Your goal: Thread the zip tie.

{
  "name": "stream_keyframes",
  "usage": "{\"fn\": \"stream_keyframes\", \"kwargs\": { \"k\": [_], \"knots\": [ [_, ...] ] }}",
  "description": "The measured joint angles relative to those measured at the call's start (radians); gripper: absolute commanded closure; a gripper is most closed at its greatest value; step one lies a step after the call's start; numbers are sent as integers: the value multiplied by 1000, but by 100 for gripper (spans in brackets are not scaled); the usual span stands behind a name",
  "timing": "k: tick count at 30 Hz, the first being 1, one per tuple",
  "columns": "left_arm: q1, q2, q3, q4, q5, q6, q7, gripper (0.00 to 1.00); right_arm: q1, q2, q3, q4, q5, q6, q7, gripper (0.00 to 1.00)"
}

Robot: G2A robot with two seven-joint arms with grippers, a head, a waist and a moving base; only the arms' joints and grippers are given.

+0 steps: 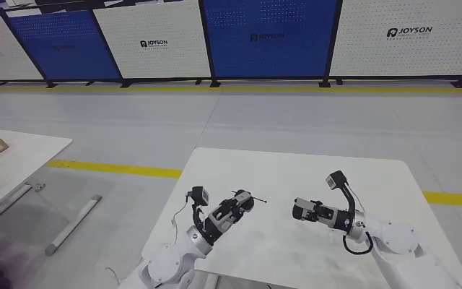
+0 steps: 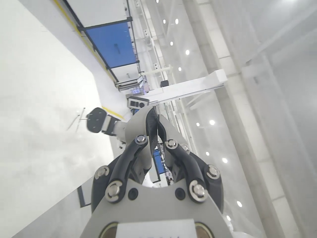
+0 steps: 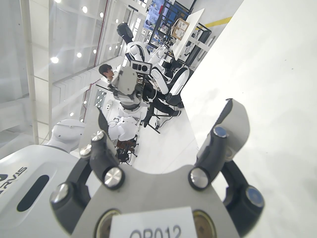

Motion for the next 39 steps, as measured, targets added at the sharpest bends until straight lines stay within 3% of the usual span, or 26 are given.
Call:
{"fn": "stream_keyframes", "kwargs": {
  "k": [6, 10, 25, 33, 39],
  "knots": [
    [-10, -5, 48, 85, 84, 32, 6, 100, 0, 0, 0, 0, 0, 0, 0, 0],
    [-25, -11, 76, 125, 146, 44, 50, 100, 0, 0, 0, 0, 0, 0, 0, 0],
    [-27, -12, 79, 132, 149, 44, 60, 100, 0, 0, 0, 0, 0, 0, 0, 0],
    [-71, -20, 111, 182, 213, 138, 84, 100, 0, 0, 0, 0, 0, 0, 0, 0],
    [-75, -22, 120, 185, 232, 140, 95, 100, 0, 0, 0, 0, 0, 0, 0, 0]
  ]
}}
